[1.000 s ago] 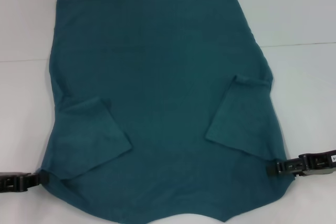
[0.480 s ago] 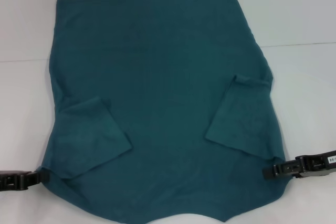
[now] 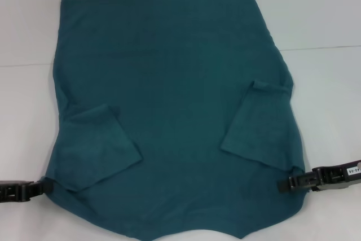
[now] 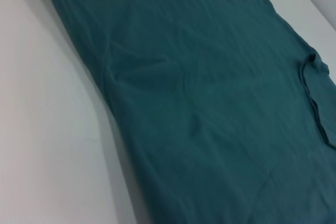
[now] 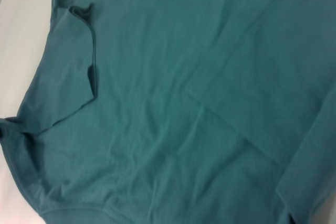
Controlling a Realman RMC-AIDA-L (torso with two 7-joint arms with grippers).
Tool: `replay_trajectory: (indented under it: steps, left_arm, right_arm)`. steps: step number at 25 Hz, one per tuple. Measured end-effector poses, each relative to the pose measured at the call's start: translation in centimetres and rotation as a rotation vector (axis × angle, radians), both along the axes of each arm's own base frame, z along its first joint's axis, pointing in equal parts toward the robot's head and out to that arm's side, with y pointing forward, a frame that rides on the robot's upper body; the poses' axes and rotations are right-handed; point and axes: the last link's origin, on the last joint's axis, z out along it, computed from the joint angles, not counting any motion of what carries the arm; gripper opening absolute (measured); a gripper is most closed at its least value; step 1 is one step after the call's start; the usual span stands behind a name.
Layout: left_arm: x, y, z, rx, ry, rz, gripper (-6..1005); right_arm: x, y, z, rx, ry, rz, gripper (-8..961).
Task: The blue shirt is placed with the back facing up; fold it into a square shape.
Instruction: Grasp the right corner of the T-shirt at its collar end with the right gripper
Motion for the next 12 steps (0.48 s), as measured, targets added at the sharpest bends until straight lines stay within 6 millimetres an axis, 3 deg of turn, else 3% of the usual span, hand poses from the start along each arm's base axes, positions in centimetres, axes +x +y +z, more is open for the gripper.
replay_trajectory:
  steps: [12]
  left_arm:
    - [0.01, 0.17, -0.11, 0.004, 0.004, 0.001, 20]
  right_arm:
    - [0.29, -0.36, 0.32, 0.068, 0.084, -0.015, 825]
